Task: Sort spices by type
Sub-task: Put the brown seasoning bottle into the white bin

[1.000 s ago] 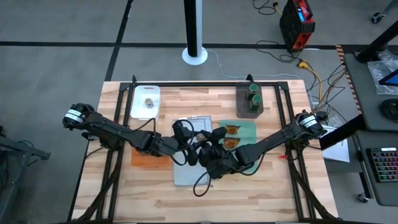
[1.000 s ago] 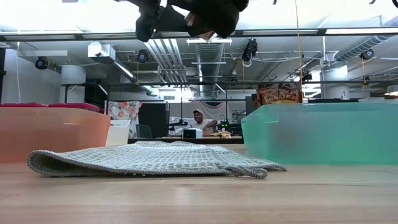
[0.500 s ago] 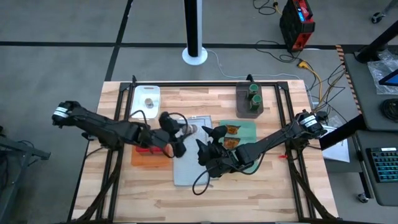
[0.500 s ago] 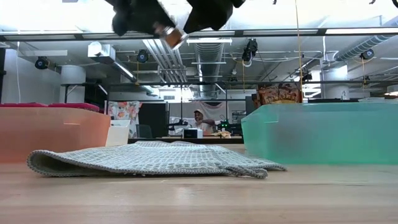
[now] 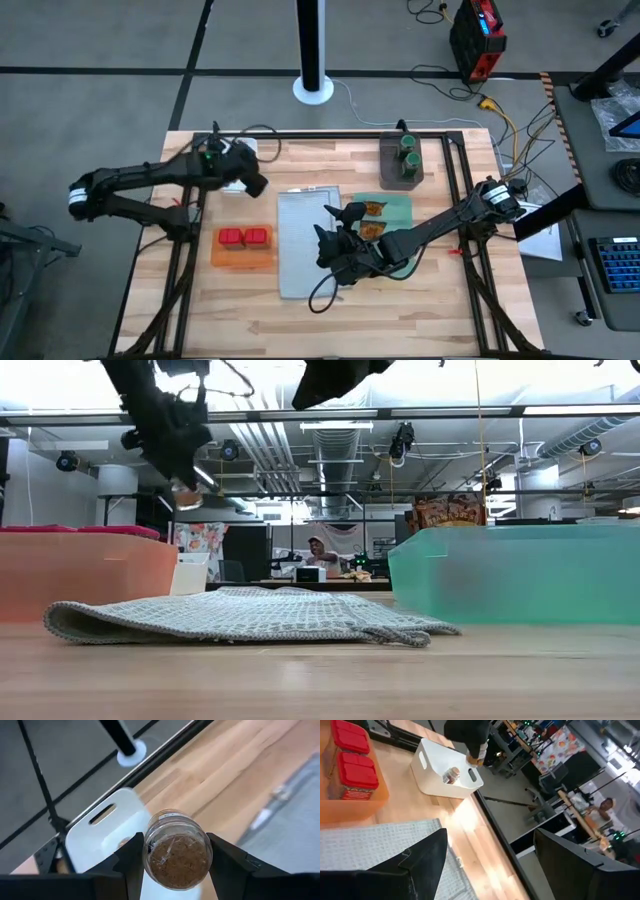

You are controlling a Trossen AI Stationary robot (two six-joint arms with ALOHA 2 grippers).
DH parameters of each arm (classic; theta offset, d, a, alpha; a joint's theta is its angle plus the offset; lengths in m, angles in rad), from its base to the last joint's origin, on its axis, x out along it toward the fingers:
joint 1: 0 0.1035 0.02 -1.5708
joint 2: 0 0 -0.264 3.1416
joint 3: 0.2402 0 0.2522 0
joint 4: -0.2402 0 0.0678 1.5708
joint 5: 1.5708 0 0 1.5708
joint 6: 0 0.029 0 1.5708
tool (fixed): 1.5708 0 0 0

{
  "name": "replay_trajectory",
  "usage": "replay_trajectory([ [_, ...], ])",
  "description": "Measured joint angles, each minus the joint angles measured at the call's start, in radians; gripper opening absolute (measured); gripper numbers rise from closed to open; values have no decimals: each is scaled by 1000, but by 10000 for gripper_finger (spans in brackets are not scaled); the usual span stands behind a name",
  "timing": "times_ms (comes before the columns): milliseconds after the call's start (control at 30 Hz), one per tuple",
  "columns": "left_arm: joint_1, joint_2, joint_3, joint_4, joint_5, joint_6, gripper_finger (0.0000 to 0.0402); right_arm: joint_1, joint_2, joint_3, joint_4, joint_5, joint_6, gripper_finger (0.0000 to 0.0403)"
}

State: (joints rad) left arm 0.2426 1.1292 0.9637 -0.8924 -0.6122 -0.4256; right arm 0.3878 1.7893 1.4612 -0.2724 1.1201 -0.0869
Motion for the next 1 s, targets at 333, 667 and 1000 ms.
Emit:
replay_trajectory([
  [333, 146, -132, -93, -61, 41, 84, 159, -15, -1, 0, -200, -22, 208, 271],
  [667, 146, -257, -171, -96, 105, 103, 158, -25, -1, -8, -224, -78, 217, 249],
  [1000, 146, -266, -160, -104, 115, 105, 158, -26, -1, -8, -221, -77, 241, 238],
])
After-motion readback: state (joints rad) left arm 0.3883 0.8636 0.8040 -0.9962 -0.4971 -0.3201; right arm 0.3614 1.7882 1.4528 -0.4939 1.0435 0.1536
